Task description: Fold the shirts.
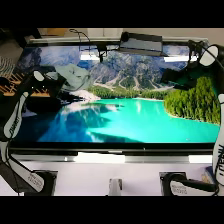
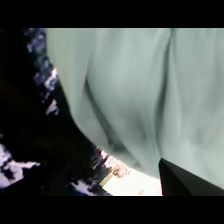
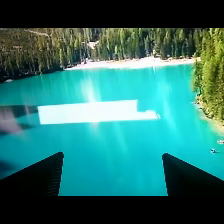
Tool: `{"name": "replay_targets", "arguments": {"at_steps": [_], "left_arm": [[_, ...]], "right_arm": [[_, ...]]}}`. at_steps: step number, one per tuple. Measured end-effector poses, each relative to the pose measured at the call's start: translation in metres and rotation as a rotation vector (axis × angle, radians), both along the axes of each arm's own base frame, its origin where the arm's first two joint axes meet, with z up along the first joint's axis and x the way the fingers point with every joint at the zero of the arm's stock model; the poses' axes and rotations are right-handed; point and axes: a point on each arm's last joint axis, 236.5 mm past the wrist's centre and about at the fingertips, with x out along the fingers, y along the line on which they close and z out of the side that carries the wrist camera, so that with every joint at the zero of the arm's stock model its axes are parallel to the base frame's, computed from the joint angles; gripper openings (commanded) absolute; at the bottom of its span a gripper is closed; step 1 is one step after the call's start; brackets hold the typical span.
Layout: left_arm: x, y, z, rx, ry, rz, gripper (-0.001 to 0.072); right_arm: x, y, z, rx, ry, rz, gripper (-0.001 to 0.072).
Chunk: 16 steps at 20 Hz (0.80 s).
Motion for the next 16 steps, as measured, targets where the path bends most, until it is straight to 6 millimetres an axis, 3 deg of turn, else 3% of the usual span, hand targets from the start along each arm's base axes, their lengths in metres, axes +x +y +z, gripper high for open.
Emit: {"name": "replay_targets", "arguments": {"at_steps": [3, 4, 7, 9, 11, 13, 14, 16], "left_arm": [[0.018, -0.014, -0.009, -0.030, -0.055, 0.030, 0.0703], [0.023, -0.017, -0.011, -0.045, -0.072, 0.046, 0.0563], [0.032, -0.021, -0.018, -0.045, -0.104, 0.064, 0.0037], [0.037, -0.022, -0.017, -0.047, -0.124, 0.072, 0.0031], [0.042, -0.025, -0.002, -0.031, -0.171, 0.043, 0.0031], [0.047, -0.035, 0.038, 0.015, -0.274, -0.042, 0.0030], [0.048, -0.044, 0.066, 0.043, -0.335, -0.097, 0.0030], [0.043, -0.064, 0.144, 0.099, -0.499, -0.198, 0.0030]], "right_arm": [[0.001, 0.000, 0.000, 0.000, -0.004, -0.001, 0.0671], [0.001, 0.000, 0.001, 0.000, -0.007, -0.001, 0.0671], [0.002, 0.000, 0.001, 0.000, -0.011, -0.002, 0.0672], [0.002, 0.000, 0.001, 0.001, -0.010, -0.001, 0.0671], [0.002, 0.000, 0.001, 0.001, -0.010, -0.001, 0.0595], [0.003, 0.000, 0.001, -0.004, -0.014, 0.010, 0.0474], [0.004, 0.000, 0.002, -0.008, -0.021, 0.019, 0.0481], [0.006, 0.000, 0.003, -0.018, -0.036, 0.039, 0.0481]]}}
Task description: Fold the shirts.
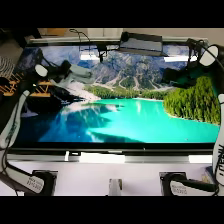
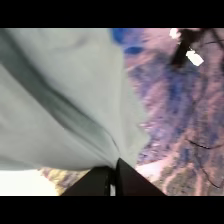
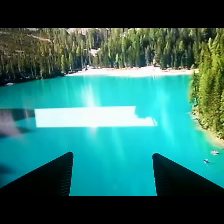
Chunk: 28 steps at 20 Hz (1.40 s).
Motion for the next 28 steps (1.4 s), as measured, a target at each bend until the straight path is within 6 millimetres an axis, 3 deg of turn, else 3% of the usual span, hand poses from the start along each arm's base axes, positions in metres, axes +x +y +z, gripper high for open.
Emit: {"name": "replay_targets", "arguments": {"at_steps": [3, 5, 6, 8, 10, 12, 13, 15, 18, 21, 22, 23, 24, 25, 26, 28], "left_arm": [[-0.045, -0.047, 0.145, 0.114, -0.304, -0.175, 0.0031], [-0.098, -0.080, 0.234, 0.179, -0.513, -0.283, 0.0031], [-0.127, -0.095, 0.268, 0.194, -0.594, -0.330, 0.0031], [-0.185, -0.125, 0.315, 0.201, -0.712, -0.432, 0.0031], [-0.235, -0.154, 0.331, 0.198, -0.756, -0.551, 0.0031], [-0.263, -0.179, 0.316, 0.207, -0.732, -0.656, 0.0031], [-0.268, -0.186, 0.299, 0.239, -0.704, -0.691, 0.0031], [-0.265, -0.191, 0.246, 0.317, -0.589, -0.732, 0.0032], [-0.255, -0.183, 0.132, 0.406, -0.303, -0.758, 0.0032], [-0.265, -0.177, 0.022, 0.384, 0.004, -0.747, 0.0033], [-0.272, -0.176, -0.007, 0.361, 0.092, -0.740, 0.0081], [-0.277, -0.178, -0.025, 0.339, 0.152, -0.733, 0.0313], [-0.282, -0.179, -0.038, 0.318, 0.200, -0.727, 0.0620], [-0.284, -0.178, -0.045, 0.308, 0.232, -0.725, 0.0672], [-0.281, -0.173, -0.046, 0.310, 0.248, -0.720, 0.0672], [-0.269, -0.144, -0.045, 0.387, 0.276, -0.720, 0.0672]], "right_arm": [[-0.004, 0.000, 0.014, -0.013, -0.034, 0.026, 0.0481], [-0.011, -0.004, 0.040, -0.039, -0.099, 0.032, 0.0482], [-0.014, -0.008, 0.057, -0.056, -0.147, 0.029, 0.0482], [-0.026, -0.019, 0.099, -0.105, -0.261, 0.014, 0.0482], [-0.049, -0.027, 0.145, -0.135, -0.380, -0.001, 0.0486], [-0.077, -0.031, 0.183, -0.152, -0.477, -0.012, 0.0492], [-0.092, -0.033, 0.196, -0.160, -0.505, -0.015, 0.0492], [-0.120, -0.033, 0.209, -0.162, -0.516, -0.016, 0.0492], [-0.148, -0.029, 0.186, -0.147, -0.393, 0.006, 0.0496], [-0.152, -0.012, 0.140, -0.082, -0.228, 0.049, 0.0501], [-0.150, -0.005, 0.121, -0.050, -0.169, 0.057, 0.0504], [-0.148, 0.003, 0.100, -0.013, -0.106, 0.068, 0.0560], [-0.147, 0.011, 0.082, 0.023, -0.049, 0.076, 0.0610], [-0.147, 0.021, 0.064, 0.065, 0.010, 0.090, 0.0658], [-0.149, 0.029, 0.049, 0.100, 0.059, 0.102, 0.0657], [-0.156, 0.043, 0.021, 0.158, 0.160, 0.122, 0.0657]]}}
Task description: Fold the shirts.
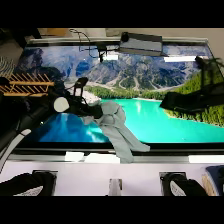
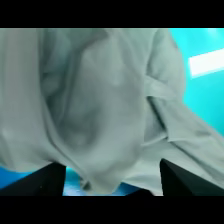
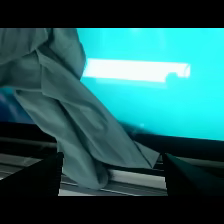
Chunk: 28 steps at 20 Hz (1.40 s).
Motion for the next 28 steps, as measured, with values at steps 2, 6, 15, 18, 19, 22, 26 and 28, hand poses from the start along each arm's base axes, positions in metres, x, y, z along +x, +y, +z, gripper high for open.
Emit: {"name": "replay_targets", "arguments": {"at_steps": [2, 6, 15, 18, 19, 22, 26, 28], "left_arm": [[0.017, 0.048, 0.001, 0.109, 0.006, 0.032, 0.0672], [0.021, 0.130, -0.023, 0.195, 0.140, 0.171, 0.0672], [0.022, 0.115, -0.102, -0.043, 0.394, 0.348, 0.0669], [0.032, 0.099, -0.115, -0.116, 0.412, 0.392, 0.0494], [0.036, 0.096, -0.117, -0.132, 0.410, 0.406, 0.0370], [0.049, 0.096, -0.123, -0.147, 0.375, 0.436, 0.0032], [0.057, 0.094, -0.119, -0.166, 0.341, 0.439, 0.0032], [0.060, 0.094, -0.111, -0.172, 0.310, 0.425, 0.0032]], "right_arm": [[-0.014, 0.007, -0.027, 0.025, 0.101, 0.017, 0.0656], [-0.056, 0.037, -0.082, 0.041, 0.286, 0.110, 0.0680], [-0.103, 0.081, -0.148, 0.029, 0.385, 0.188, 0.0684], [-0.110, 0.084, -0.158, 0.039, 0.405, 0.182, 0.0684], [-0.113, 0.085, -0.162, 0.046, 0.413, 0.180, 0.0684], [-0.121, 0.094, -0.175, 0.062, 0.429, 0.195, 0.0684], [-0.134, 0.119, -0.200, 0.039, 0.452, 0.269, 0.0683], [-0.142, 0.133, -0.214, 0.037, 0.480, 0.295, 0.0500]]}}
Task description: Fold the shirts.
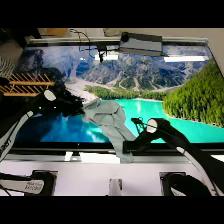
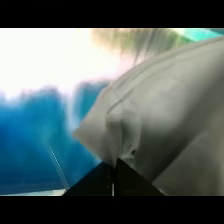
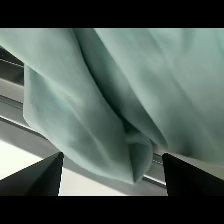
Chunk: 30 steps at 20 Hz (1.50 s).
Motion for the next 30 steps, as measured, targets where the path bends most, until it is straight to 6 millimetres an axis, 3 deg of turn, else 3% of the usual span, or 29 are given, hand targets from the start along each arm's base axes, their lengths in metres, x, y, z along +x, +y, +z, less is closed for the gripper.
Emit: {"name": "replay_targets", "arguments": {"at_steps": [1, 2, 4, 6, 8, 9, 11, 13, 14, 16, 17, 19, 20, 22, 25, 28, 30], "left_arm": [[0.001, 0.000, 0.006, -0.002, -0.018, -0.005, 0.0032], [0.003, -0.001, 0.013, -0.004, -0.039, -0.009, 0.0032], [0.006, -0.001, 0.030, -0.007, -0.083, -0.016, 0.0032], [0.013, -0.001, 0.062, -0.006, -0.181, -0.048, 0.0031], [0.023, -0.001, 0.113, 0.002, -0.338, -0.103, 0.0031], [0.029, -0.001, 0.152, 0.011, -0.453, -0.132, 0.0031], [0.036, 0.004, 0.250, 0.033, -0.722, -0.143, 0.0031], [0.025, 0.022, 0.374, 0.057, -1.044, -0.082, 0.0031], [0.007, 0.034, 0.442, 0.061, -1.216, -0.029, 0.0031], [-0.048, 0.059, 0.558, 0.063, -1.526, 0.084, 0.0031], [-0.081, 0.069, 0.601, 0.057, -1.651, 0.132, 0.0031], [-0.145, 0.082, 0.660, 0.016, -1.826, 0.206, 0.0031], [-0.172, 0.087, 0.678, -0.014, -1.882, 0.235, 0.0032], [-0.205, 0.093, 0.698, -0.066, -1.945, 0.274, 0.0032], [-0.228, 0.097, 0.712, -0.082, -2.002, 0.297, 0.0032], [-0.203, 0.097, 0.699, 0.048, -1.974, 0.258, 0.0032], [-0.160, 0.095, 0.670, 0.172, -1.870, 0.195, 0.0032]], "right_arm": [[-0.002, 0.006, -0.006, 0.002, 0.006, 0.008, 0.0175], [-0.003, 0.012, -0.011, 0.010, 0.009, 0.006, 0.0030], [0.002, 0.022, -0.012, 0.023, -0.005, -0.006, 0.0031], [0.016, 0.031, 0.004, 0.045, -0.071, 0.017, 0.0031], [0.042, 0.027, 0.039, 0.028, -0.207, 0.080, 0.0031], [0.059, 0.019, 0.064, 0.000, -0.301, 0.110, 0.0031], [0.105, -0.008, 0.140, -0.093, -0.577, 0.125, 0.0031], [0.146, -0.052, 0.254, -0.184, -0.924, 0.029, 0.0031], [0.152, -0.073, 0.313, -0.190, -1.079, -0.047, 0.0031], [0.137, -0.117, 0.418, -0.159, -1.332, -0.218, 0.0031], [0.122, -0.140, 0.458, -0.130, -1.424, -0.305, 0.0031], [0.091, -0.171, 0.506, -0.055, -1.526, -0.440, 0.0031], [0.078, -0.180, 0.519, -0.014, -1.546, -0.484, 0.0031], [0.064, -0.185, 0.531, 0.053, -1.552, -0.529, 0.0031], [0.062, -0.182, 0.520, 0.052, -1.485, -0.538, 0.0031], [0.075, -0.174, 0.466, -0.105, -1.292, -0.465, 0.0032], [0.085, -0.162, 0.411, -0.234, -1.120, -0.369, 0.0032]]}}
